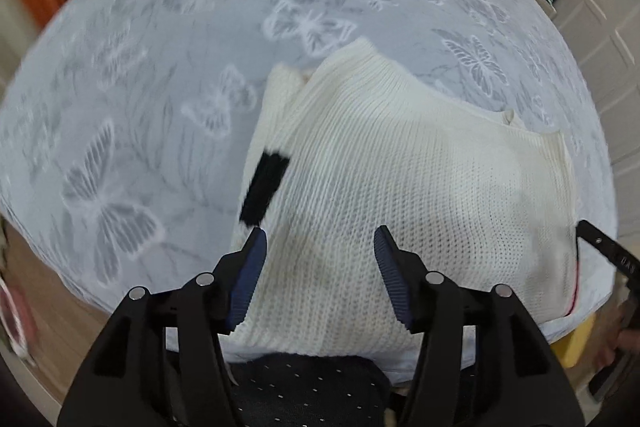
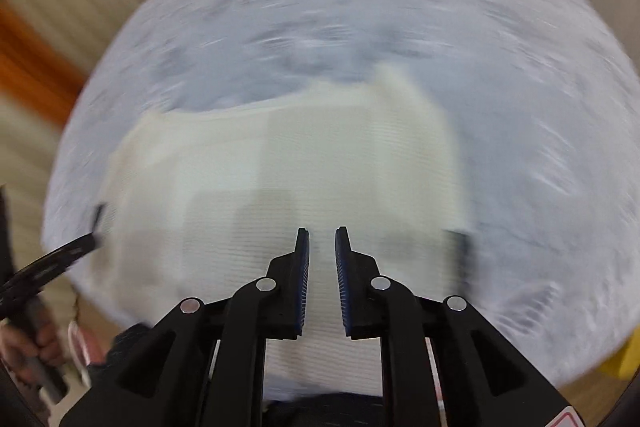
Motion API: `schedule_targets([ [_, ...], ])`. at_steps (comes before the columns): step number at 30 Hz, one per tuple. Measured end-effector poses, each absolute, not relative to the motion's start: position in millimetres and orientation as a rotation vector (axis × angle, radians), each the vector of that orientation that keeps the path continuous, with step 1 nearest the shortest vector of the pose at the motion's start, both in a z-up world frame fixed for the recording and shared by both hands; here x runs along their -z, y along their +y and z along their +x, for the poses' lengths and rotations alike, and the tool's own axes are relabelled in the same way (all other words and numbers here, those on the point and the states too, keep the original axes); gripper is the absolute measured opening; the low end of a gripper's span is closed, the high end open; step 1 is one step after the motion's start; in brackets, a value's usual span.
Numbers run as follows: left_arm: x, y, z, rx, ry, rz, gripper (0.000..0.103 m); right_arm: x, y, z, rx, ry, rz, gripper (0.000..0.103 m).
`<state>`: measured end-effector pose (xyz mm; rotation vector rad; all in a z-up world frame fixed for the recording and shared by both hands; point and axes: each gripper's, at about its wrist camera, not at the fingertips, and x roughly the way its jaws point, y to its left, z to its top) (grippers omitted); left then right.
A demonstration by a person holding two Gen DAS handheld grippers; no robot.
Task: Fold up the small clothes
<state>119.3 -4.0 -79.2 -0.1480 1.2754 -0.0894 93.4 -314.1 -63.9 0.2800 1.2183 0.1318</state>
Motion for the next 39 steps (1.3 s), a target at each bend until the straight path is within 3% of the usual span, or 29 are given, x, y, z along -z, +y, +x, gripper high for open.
schedule_targets([
  [4, 85, -17, 121, 0.117, 1.268, -0.137, 0.056, 90, -257, 141, -0.223, 1.282, 0.157, 0.013],
  [6, 98, -29, 129, 0.112, 1.298, -0.07, 0.057, 121, -260, 172, -0.144, 1.349, 0.095, 0.007],
  [9, 118, -36, 139, 0.1, 1.344, -0.041, 0.057, 112, -272, 187, -0.11, 1.323, 0.206, 0.004],
  [11, 123, -35, 142, 0.097, 1.353, -0.054, 0.058, 89, -277, 182, -0.125, 1.251, 0.233, 0.01],
  [13, 124, -33, 142, 0.106, 1.348, -0.065, 0.059, 77, -286, 167, -0.101, 1.206, 0.177, 0.009],
  [16, 128, -33, 141, 0.114, 1.346, -0.055, 0.061, 105, -340, 150, 0.09, 1.28, 0.116, 0.009],
  [19, 126, -35, 139, 0.115, 1.341, -0.05, 0.061, 91, -410, 114, 0.157, 1.224, 0.338, 0.008],
  [21, 112, -31, 138, 0.141, 1.307, -0.097, 0.061, 76, -436, 96, 0.197, 1.182, 0.382, 0.018],
  [24, 96, -24, 142, 0.165, 1.246, -0.162, 0.062, 63, -452, 93, 0.178, 1.162, 0.366, 0.021],
  [26, 92, -20, 157, 0.151, 1.229, -0.19, 0.065, 62, -448, 111, 0.15, 1.159, 0.334, 0.041],
  [28, 92, -17, 174, 0.126, 1.224, -0.217, 0.065, 67, -437, 135, 0.105, 1.168, 0.3, 0.052],
  [34, 108, -7, 231, 0.069, 1.225, -0.297, 0.066, 90, -397, 192, 0.046, 1.212, 0.217, 0.056],
  [35, 115, -8, 240, 0.073, 1.233, -0.294, 0.063, 94, -394, 198, 0.042, 1.216, 0.208, 0.048],
  [36, 122, -9, 245, 0.085, 1.247, -0.295, 0.054, 97, -392, 202, 0.026, 1.219, 0.21, 0.033],
  [37, 130, -10, 250, 0.118, 1.275, -0.302, 0.013, 98, -394, 204, 0.015, 1.228, 0.231, 0.007],
  [38, 140, -10, 255, 0.114, 1.323, -0.295, 0.006, 95, -400, 204, 0.039, 1.213, 0.24, 0.006],
  [39, 143, -6, 257, 0.095, 1.323, -0.301, 0.006, 92, -406, 204, 0.066, 1.188, 0.249, 0.006],
])
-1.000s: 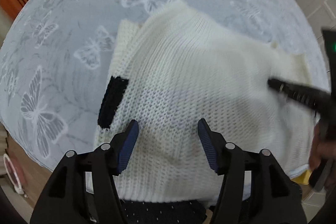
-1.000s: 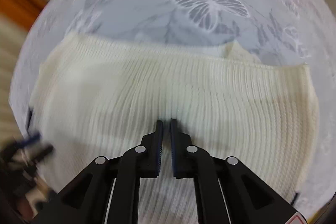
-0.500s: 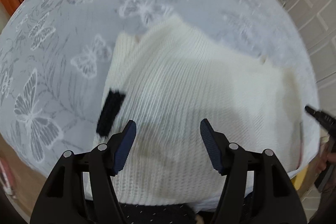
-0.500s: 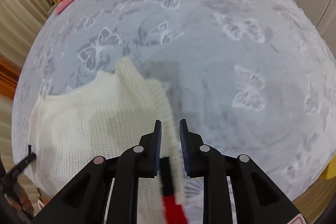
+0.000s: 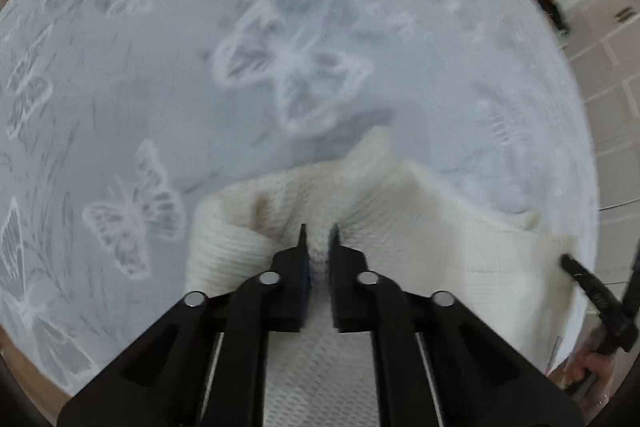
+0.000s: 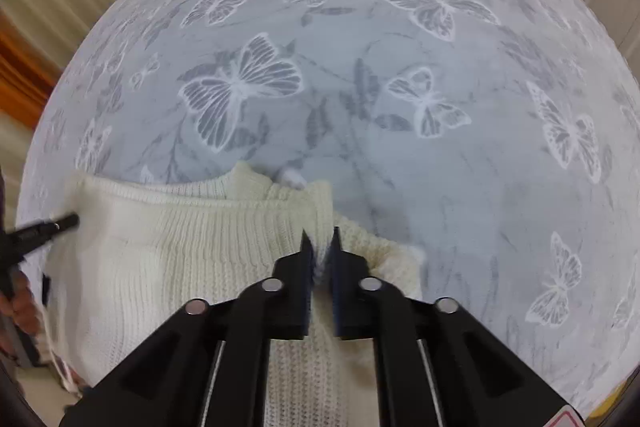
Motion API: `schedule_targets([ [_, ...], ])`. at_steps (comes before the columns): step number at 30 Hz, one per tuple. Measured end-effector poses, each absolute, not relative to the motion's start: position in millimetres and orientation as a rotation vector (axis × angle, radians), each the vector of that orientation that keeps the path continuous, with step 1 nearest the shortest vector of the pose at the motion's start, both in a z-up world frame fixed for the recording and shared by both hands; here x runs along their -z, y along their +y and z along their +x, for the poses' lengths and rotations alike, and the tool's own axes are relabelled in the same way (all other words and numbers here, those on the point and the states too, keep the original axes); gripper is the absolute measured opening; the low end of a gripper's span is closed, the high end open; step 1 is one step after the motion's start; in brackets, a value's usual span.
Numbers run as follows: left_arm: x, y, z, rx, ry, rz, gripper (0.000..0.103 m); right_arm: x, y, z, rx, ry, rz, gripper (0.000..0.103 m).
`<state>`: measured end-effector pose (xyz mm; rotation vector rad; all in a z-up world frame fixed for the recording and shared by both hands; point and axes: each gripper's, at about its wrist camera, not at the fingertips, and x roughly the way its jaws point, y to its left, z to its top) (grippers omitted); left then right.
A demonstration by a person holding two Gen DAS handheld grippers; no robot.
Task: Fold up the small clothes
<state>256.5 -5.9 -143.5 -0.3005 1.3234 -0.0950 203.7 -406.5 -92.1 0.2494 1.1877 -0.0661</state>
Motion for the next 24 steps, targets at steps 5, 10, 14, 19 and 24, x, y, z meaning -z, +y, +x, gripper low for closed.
schedule_targets([
  [5, 152, 18, 253, 0.063, 1.302, -0.424, 0.007, 123, -453, 199, 0.13, 1.234, 0.391, 0.008],
  [10, 137, 6, 252, 0.093, 1.283, -0.378, 0.014, 84, -437, 175, 0.061, 1.155, 0.41, 0.03],
  [14, 98, 27, 209, 0.114, 1.209, -0.404, 0.064, 62, -437, 105, 0.049, 1.107, 0.437, 0.071],
  [19, 113, 54, 130, 0.102, 1.292, -0.382, 0.078, 104, -427, 16, 0.049, 1.253, 0.514, 0.071],
  [24, 160, 60, 97, 0.049, 1.409, -0.543, 0.076, 138, -411, 12, 0.008, 1.307, 0.673, 0.038],
])
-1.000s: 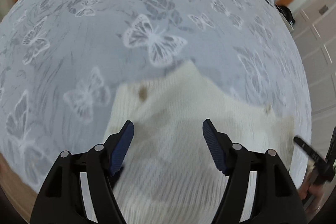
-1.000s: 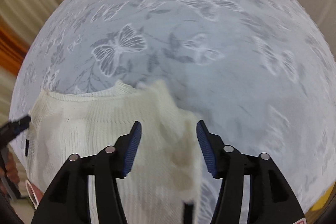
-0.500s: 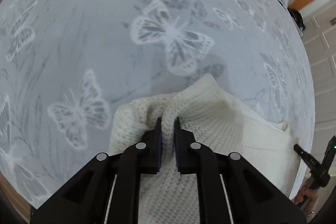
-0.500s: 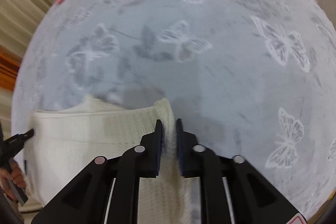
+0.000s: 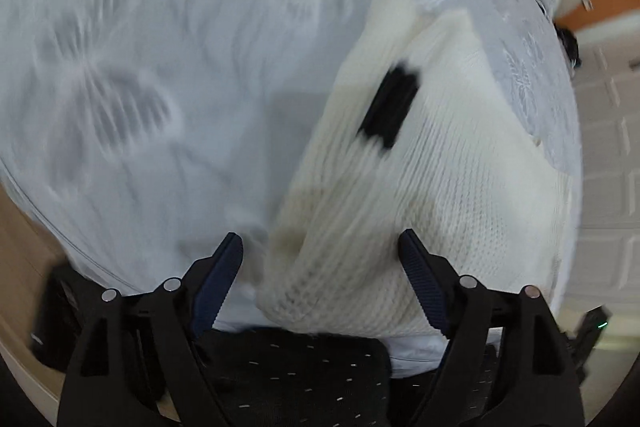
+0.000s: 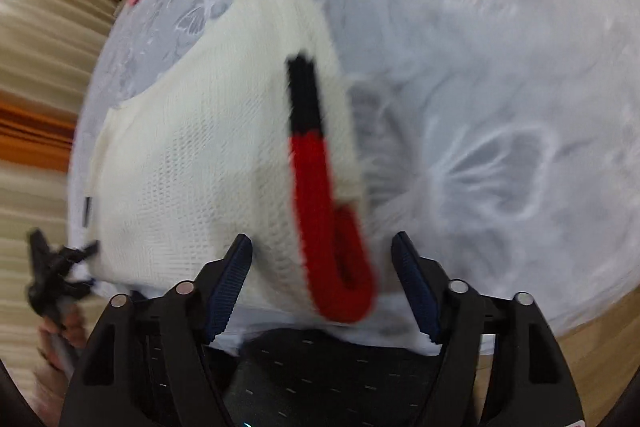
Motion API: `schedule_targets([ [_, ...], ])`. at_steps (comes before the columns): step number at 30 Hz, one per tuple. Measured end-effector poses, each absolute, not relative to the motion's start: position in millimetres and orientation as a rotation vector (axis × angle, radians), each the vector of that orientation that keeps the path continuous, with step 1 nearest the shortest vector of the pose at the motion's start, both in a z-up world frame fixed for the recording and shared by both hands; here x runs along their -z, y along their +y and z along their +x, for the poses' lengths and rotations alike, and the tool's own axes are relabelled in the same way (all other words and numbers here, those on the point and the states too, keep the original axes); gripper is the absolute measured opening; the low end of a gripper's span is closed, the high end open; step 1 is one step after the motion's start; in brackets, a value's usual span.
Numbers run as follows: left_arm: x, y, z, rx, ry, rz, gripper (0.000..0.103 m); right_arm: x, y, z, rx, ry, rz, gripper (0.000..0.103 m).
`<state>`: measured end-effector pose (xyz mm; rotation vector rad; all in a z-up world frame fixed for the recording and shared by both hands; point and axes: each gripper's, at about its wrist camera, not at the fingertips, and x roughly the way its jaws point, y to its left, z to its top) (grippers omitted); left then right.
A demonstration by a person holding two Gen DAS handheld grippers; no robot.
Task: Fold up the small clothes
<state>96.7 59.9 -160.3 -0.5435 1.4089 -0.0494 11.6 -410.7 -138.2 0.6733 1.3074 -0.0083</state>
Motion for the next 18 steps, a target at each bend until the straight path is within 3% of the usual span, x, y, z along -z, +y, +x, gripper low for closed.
schedule_targets([
  [1, 163, 58, 96, 0.042, 1.414, -0.545, 0.066, 137, -407, 15, 0.012, 1.314, 0.669, 0.015],
  [4, 151, 51, 103, 0.084, 1.437, -0.595, 0.019, 93, -400, 23, 0.028, 1.255, 0.582, 0.013],
  [6, 130, 57, 98, 0.084, 1.421, -0.6, 0.017, 57, -400, 16, 0.022, 1.221, 0.512, 0.012],
  [9, 108, 68, 88, 0.088, 1.42, -0.566, 0.017, 59, -407, 7, 0.038, 1.25, 0.448, 0.013],
  [13, 138, 56, 87, 0.044, 1.485, -0.422, 0.024, 125, -411, 7, 0.151, 1.419, 0.34, 0.023],
  [15, 154, 53, 83, 0.019, 1.513, -0.44, 0.027, 100, -413, 1, 0.183, 1.302, 0.407, 0.025],
  [16, 151, 54, 81, 0.014, 1.495, -0.454, 0.029, 84, -410, 0, 0.195, 1.252, 0.387, 0.033],
  [17, 140, 56, 78, 0.019, 1.458, -0.465, 0.033, 67, -405, 1, 0.197, 1.203, 0.349, 0.049],
  [18, 132, 57, 77, 0.02, 1.437, -0.46, 0.035, 47, -395, 6, 0.17, 1.145, 0.302, 0.055],
])
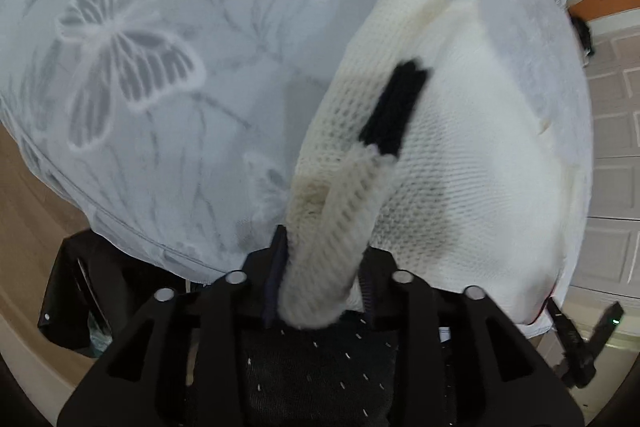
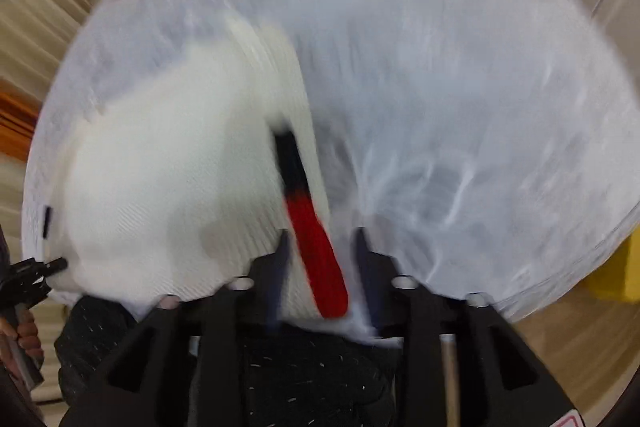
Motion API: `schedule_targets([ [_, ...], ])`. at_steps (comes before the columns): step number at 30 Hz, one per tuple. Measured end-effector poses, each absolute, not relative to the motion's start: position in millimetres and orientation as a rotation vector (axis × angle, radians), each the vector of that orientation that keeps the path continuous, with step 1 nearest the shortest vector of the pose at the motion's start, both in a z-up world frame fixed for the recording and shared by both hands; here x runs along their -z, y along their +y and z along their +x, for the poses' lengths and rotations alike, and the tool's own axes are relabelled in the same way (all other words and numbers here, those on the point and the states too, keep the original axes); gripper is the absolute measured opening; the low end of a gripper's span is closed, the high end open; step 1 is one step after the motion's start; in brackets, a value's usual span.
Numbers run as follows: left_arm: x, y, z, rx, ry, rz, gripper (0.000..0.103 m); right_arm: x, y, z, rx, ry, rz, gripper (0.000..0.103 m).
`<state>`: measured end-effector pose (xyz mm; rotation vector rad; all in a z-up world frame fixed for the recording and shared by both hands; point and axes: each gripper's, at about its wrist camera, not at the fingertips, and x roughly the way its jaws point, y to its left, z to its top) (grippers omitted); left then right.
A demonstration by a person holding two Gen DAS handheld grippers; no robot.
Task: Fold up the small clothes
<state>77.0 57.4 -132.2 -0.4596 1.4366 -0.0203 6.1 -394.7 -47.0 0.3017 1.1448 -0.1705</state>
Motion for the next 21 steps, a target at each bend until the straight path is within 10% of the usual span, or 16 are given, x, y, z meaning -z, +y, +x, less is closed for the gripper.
schedule_targets([
  [3, 96, 64, 76, 0.026, 1.329, -0.414, 0.05, 29, -368, 30, 0.031, 1.131, 0.262, 0.051],
  [7, 74, 54, 95, 0.07, 1.232, -0.394, 0.052, 51, -307, 74, -0.211, 1.218, 0.275, 0.003],
  [16, 122, 20, 126, 0.002, 1.338, -0.186, 0.052, 89, -278, 141, -0.177, 1.315, 0.255, 0.003],
  [21, 108, 71, 124, -0.009, 1.273, -0.466, 0.073, 81, -260, 159, -0.243, 1.297, 0.267, 0.003],
])
